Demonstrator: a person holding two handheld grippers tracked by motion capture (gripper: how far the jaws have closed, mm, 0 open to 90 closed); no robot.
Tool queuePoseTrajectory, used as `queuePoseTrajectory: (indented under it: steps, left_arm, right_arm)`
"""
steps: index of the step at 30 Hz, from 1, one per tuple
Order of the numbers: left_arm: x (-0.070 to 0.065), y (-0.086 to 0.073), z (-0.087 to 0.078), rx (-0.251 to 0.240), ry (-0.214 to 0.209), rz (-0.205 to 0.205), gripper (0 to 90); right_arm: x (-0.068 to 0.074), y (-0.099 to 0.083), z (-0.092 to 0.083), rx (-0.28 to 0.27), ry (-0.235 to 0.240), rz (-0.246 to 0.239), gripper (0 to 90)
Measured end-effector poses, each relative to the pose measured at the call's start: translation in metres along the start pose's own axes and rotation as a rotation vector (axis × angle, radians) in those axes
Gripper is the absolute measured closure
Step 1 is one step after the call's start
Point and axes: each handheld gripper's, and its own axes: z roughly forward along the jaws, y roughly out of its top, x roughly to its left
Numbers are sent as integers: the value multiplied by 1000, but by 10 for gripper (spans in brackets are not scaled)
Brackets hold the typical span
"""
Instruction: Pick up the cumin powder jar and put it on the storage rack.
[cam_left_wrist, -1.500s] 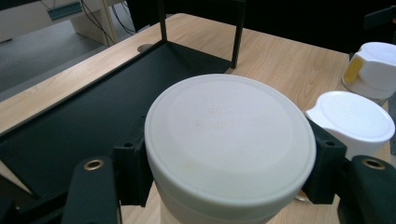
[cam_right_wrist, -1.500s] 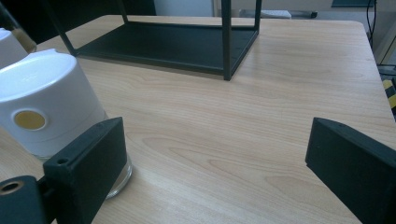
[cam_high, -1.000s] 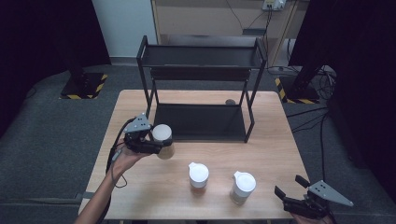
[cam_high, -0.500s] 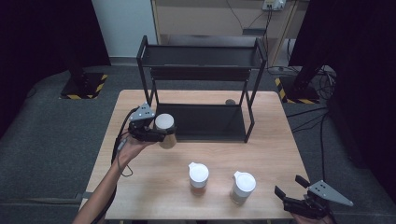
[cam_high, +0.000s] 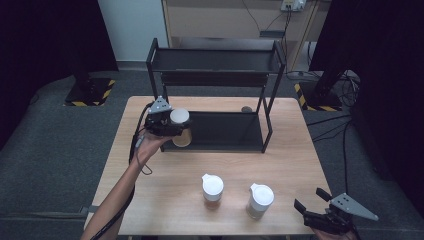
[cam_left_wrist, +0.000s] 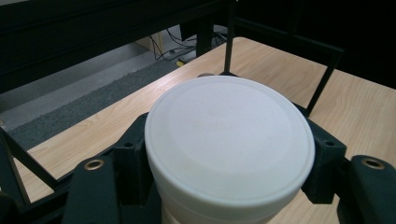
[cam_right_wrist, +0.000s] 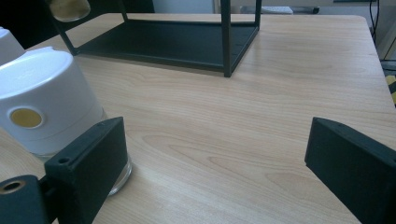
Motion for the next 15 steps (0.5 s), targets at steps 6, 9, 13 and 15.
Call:
queuePoseTrajectory:
  steps: [6,9,13,15]
  left_arm:
    - [-3,5,11,-1,43,-12,325]
    - [-4,5,19,4,71,-19,325]
    - [-2,2,31,-1,111,-63,325]
    - [-4,3,36,10,131,-55,325]
  right_arm:
    - [-1,0,0,0,2,3,60]
    - [-1,0,0,-1,3,3,60]
    - [-2,-1,-1,-2,9,8,61]
    - [-3,-1,-1,-3,11,9,60]
